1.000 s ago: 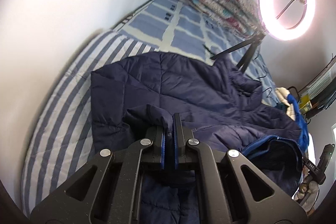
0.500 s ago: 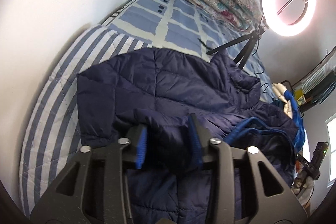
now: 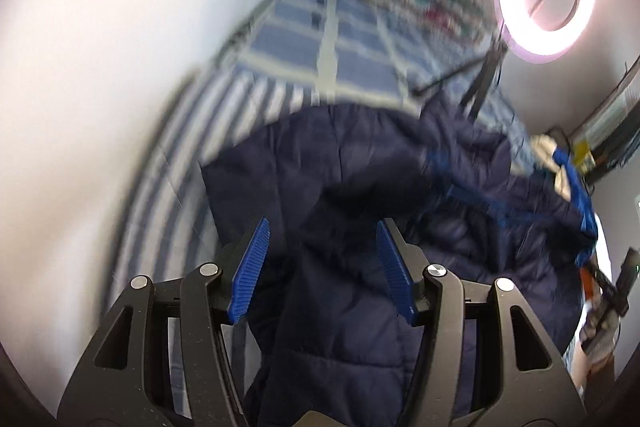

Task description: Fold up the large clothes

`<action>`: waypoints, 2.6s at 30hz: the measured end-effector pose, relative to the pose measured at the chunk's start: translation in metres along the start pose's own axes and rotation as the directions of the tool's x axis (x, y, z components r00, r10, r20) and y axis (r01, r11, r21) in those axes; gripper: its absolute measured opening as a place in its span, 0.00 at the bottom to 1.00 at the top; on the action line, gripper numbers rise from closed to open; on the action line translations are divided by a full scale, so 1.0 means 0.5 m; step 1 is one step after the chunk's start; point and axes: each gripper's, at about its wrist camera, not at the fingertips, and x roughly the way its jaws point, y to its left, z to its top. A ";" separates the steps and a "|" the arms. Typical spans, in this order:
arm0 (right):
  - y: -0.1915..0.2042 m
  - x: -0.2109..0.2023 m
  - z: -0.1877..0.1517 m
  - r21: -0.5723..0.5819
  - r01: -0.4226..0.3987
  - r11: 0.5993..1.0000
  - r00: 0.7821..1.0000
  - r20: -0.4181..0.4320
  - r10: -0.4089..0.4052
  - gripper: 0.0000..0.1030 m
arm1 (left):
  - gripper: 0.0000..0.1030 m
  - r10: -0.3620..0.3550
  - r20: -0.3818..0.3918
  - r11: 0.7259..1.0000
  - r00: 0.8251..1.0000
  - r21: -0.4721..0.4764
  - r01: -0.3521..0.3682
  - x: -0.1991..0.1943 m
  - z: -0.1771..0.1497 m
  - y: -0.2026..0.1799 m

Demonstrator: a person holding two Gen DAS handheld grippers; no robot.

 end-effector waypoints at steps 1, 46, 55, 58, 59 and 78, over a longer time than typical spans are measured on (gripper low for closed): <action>0.004 0.010 0.002 -0.001 -0.002 1.000 1.000 -0.009 0.002 0.63 | 0.56 0.004 -0.018 1.000 1.000 0.001 -0.004 0.016 -0.004 0.000; 0.139 0.132 0.177 -0.246 0.432 0.868 0.902 0.103 -0.420 0.00 | 0.00 0.345 0.204 0.922 0.916 0.107 -0.371 0.180 0.149 -0.143; 0.128 0.105 0.173 -0.211 0.390 0.896 0.921 0.095 -0.379 0.29 | 0.35 0.413 0.219 0.894 0.884 0.087 -0.439 0.158 0.124 -0.146; 0.123 0.049 0.148 -0.165 0.329 0.930 0.944 0.094 -0.317 0.32 | 0.36 0.299 0.259 0.932 0.918 0.129 -0.340 0.089 0.094 -0.188; 0.119 0.026 0.132 -0.143 0.295 0.945 0.954 0.089 -0.285 0.35 | 0.36 0.261 0.257 0.938 0.931 0.159 -0.307 0.073 0.076 -0.210; 0.076 -0.056 -0.231 0.270 0.022 0.963 0.996 -0.089 0.002 0.75 | 0.36 0.207 0.084 0.827 0.975 0.517 -0.220 0.291 -0.155 -0.508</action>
